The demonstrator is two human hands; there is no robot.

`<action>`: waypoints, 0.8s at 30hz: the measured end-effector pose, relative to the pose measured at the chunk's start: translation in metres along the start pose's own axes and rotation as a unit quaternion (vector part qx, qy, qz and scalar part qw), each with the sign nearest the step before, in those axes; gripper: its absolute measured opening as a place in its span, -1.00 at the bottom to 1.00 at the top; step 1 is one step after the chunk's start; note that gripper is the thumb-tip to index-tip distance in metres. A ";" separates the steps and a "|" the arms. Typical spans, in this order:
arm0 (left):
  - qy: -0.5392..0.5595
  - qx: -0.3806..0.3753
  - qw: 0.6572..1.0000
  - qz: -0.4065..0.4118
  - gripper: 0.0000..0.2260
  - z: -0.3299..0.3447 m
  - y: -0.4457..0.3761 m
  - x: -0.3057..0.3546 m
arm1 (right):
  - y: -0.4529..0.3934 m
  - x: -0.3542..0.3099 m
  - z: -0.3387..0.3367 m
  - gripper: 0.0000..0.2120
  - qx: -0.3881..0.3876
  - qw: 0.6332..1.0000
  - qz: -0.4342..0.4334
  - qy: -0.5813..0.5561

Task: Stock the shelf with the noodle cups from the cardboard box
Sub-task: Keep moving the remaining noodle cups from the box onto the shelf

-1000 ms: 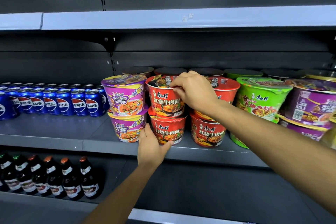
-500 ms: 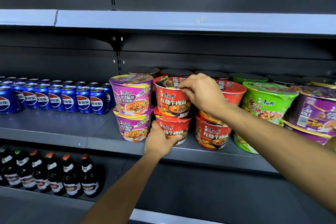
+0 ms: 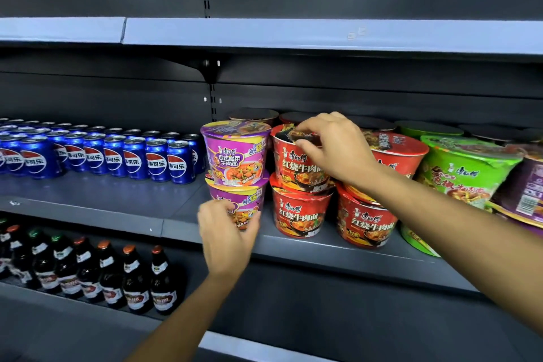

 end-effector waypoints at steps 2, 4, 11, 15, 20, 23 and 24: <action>-0.027 -0.007 0.999 -0.036 -0.44 -0.008 -0.006 -0.027 | -0.004 -0.016 0.006 -0.67 -0.003 1.000 -0.016 0.001; -0.036 -0.093 0.990 -0.099 -0.21 -0.001 -0.008 -0.054 | -0.010 -0.031 0.013 -0.64 -0.010 0.999 -0.031 0.005; -0.085 -0.288 0.932 -0.202 0.13 0.031 -0.007 -0.081 | -0.036 -0.067 0.044 -0.63 -0.062 0.996 -0.064 0.020; -0.059 -0.284 0.927 -0.240 0.07 0.047 -0.004 -0.075 | -0.040 -0.072 0.056 -0.64 -0.081 0.994 -0.061 0.038; -0.068 -0.246 0.935 -0.247 -0.16 0.046 -0.002 -0.068 | -0.040 -0.071 0.056 -0.65 -0.081 0.994 -0.059 0.036; -0.076 -0.246 0.932 -0.254 -0.16 0.046 -0.001 -0.070 | -0.040 -0.072 0.055 -0.65 -0.082 0.995 -0.053 0.033; -0.078 -0.249 0.930 -0.257 -0.16 0.046 0.000 -0.070 | -0.040 -0.073 0.056 -0.65 -0.081 0.995 -0.051 0.031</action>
Point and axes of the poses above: each hand's wrist, its own y-axis away from the middle knuckle, its own z-axis out of the palm, x = y × z, the point moved 7 cm from there along -y, towards the middle knuckle, and after that the axes turned 12 degrees about z, right-handed, at the moved point
